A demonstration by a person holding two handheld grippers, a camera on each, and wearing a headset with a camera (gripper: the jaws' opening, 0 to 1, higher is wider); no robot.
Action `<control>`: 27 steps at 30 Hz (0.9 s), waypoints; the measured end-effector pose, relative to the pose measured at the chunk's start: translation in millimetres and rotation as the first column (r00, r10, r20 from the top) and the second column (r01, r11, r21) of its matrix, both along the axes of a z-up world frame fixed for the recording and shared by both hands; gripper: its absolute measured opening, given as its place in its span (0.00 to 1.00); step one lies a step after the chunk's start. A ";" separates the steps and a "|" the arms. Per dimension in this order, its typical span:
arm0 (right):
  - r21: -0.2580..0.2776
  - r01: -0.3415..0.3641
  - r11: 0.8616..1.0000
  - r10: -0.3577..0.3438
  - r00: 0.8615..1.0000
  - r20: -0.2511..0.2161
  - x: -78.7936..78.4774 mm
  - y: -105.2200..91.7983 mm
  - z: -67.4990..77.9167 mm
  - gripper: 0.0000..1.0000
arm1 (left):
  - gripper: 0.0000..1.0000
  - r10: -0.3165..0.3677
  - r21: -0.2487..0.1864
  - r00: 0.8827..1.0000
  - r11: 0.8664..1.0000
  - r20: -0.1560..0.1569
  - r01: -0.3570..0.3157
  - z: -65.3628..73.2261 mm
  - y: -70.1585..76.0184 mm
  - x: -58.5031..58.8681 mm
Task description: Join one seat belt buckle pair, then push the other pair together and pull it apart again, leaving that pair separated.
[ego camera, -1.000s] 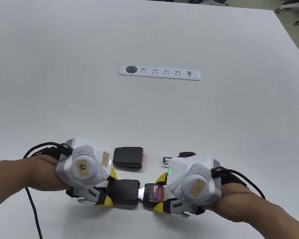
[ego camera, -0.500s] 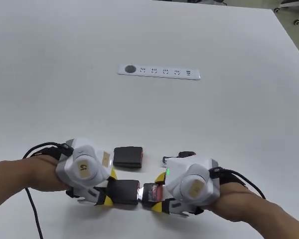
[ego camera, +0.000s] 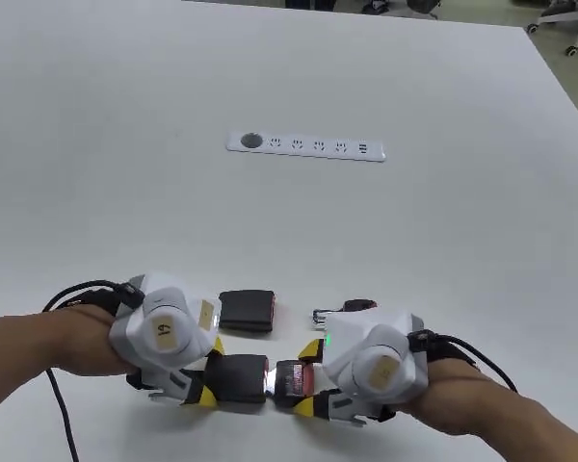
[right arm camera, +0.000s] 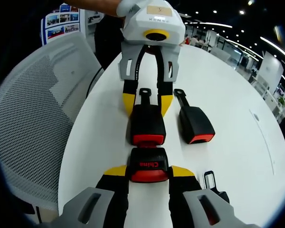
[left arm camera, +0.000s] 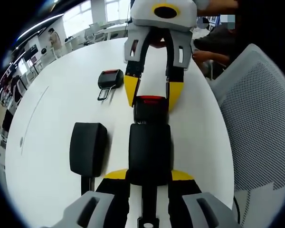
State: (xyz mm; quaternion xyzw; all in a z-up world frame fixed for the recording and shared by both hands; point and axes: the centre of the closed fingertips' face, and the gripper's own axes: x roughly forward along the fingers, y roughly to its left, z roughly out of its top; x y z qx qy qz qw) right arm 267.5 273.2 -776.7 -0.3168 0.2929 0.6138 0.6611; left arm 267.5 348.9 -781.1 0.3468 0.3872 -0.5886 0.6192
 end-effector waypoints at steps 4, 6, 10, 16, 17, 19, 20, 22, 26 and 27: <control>-0.014 0.000 1.000 0.000 1.000 -0.001 -0.6 0.6 -0.1 0.29 | 0.32 -0.006 0.002 1.000 1.000 0.009 0.006 0.0 0.4 -0.4; -0.017 -0.005 1.000 0.005 1.000 0.009 -2.1 0.6 1.0 0.30 | 0.32 -0.005 0.005 1.000 1.000 0.012 0.005 0.0 0.3 -0.7; -0.022 -0.018 1.000 0.018 1.000 0.025 -0.6 -0.8 1.3 0.30 | 0.33 -0.006 0.014 1.000 1.000 0.014 0.006 -0.7 0.8 -0.3; -0.022 -0.006 1.000 0.006 1.000 0.014 -1.2 -1.7 3.6 0.32 | 0.34 0.006 0.017 1.000 1.000 0.024 -0.006 0.4 2.4 1.1; -0.021 -0.006 1.000 0.006 1.000 0.018 -1.3 -2.2 4.4 0.32 | 0.35 0.010 0.014 1.000 1.000 0.026 -0.010 1.2 2.6 1.8; -0.022 -0.001 1.000 0.002 1.000 0.017 -0.6 -2.9 5.3 0.33 | 0.36 0.012 0.010 0.999 1.000 0.032 -0.013 3.9 3.5 2.7; -0.022 0.001 1.000 -0.001 1.000 0.018 -0.3 -3.2 5.8 0.34 | 0.36 0.014 0.011 0.999 1.000 0.033 -0.014 5.3 4.3 2.9; -0.020 0.005 1.000 -0.005 1.000 0.020 -0.5 -4.2 8.2 0.35 | 0.37 0.017 0.013 0.999 1.000 0.036 -0.018 7.8 5.4 3.2; -0.022 0.004 1.000 -0.003 1.000 0.025 -0.3 -6.0 11.3 0.39 | 0.37 0.020 0.014 0.999 1.000 0.045 -0.020 11.4 8.5 4.0; -0.019 0.005 1.000 -0.004 1.000 0.024 -0.3 -6.6 14.6 0.39 | 0.37 0.026 0.011 0.999 1.000 0.046 -0.027 13.5 9.5 4.5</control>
